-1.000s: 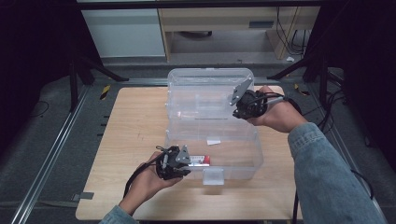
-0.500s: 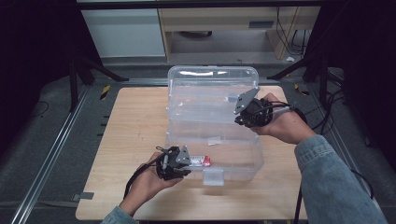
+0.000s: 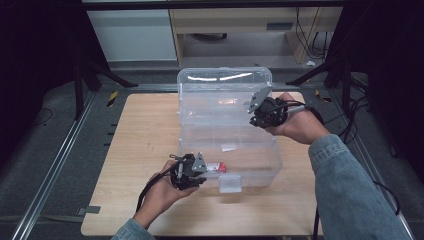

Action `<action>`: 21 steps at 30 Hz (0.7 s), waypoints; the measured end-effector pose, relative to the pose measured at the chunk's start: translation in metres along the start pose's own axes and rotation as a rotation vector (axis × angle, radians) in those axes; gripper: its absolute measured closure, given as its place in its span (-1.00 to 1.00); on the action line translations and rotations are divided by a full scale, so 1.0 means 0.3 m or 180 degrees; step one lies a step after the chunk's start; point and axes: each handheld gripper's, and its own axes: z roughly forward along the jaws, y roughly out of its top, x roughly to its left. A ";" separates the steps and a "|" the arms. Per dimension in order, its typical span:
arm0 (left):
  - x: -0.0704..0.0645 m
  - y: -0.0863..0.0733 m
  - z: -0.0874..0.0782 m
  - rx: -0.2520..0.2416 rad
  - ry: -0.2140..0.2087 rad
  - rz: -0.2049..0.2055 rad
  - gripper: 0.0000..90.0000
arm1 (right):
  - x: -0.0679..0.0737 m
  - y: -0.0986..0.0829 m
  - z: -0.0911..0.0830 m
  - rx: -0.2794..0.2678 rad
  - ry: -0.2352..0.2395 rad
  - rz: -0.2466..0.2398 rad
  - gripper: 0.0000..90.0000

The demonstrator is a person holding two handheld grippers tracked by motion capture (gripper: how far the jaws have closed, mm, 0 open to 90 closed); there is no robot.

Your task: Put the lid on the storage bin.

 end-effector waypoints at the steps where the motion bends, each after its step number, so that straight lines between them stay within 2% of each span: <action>1: 0.001 -0.001 0.000 -0.0006 0.0003 -0.0010 0.64 | -0.001 0.004 0.002 0.0007 0.0004 -0.0013 0.91; 5: 0.002 -0.003 0.000 -0.0021 -0.0016 -0.0020 0.64 | 0.014 0.004 -0.006 -0.0013 0.0016 -0.0061 0.92; 17: -0.003 -0.005 -0.001 -0.0025 0.0008 -0.0021 0.60 | 0.078 -0.039 -0.039 -0.0134 0.0013 -0.0055 0.94; 21: -0.003 -0.006 -0.002 -0.0028 0.0010 -0.0016 0.60 | 0.092 -0.044 -0.041 -0.0156 0.0056 -0.0037 0.94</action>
